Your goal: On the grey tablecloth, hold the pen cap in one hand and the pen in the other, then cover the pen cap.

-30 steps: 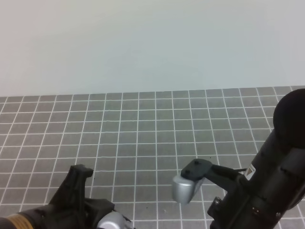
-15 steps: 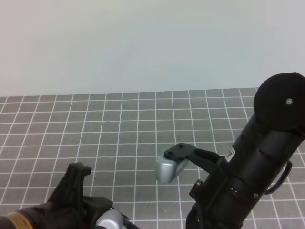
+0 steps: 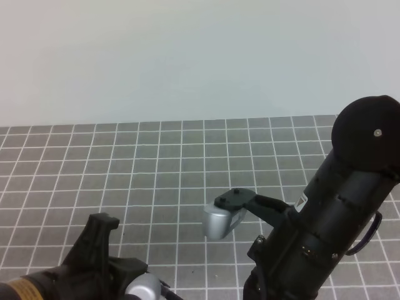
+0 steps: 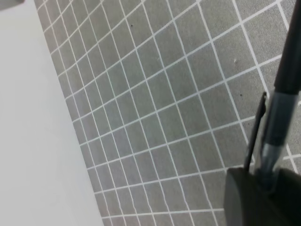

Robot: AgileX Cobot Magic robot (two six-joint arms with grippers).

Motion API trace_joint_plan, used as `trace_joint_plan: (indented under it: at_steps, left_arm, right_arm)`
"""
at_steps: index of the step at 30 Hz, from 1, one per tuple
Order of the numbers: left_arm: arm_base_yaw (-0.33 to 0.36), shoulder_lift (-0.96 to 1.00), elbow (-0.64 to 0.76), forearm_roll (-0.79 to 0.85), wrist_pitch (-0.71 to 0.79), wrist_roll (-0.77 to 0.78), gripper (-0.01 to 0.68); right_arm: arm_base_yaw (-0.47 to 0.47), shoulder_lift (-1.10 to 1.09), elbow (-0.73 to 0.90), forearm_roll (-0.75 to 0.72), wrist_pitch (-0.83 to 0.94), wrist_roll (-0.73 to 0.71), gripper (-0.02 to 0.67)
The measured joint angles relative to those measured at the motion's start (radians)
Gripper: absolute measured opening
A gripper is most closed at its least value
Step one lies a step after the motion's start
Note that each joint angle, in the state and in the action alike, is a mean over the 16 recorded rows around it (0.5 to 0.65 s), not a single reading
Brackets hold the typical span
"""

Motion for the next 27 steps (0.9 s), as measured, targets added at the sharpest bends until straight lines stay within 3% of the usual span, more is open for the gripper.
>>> trace_joint_plan:
  at_steps: [27]
  left_arm:
    - [0.001, 0.000, 0.002, -0.029, -0.003, 0.025, 0.069]
  right_arm:
    - [0.000, 0.024, 0.000, 0.040, -0.005, -0.023, 0.064]
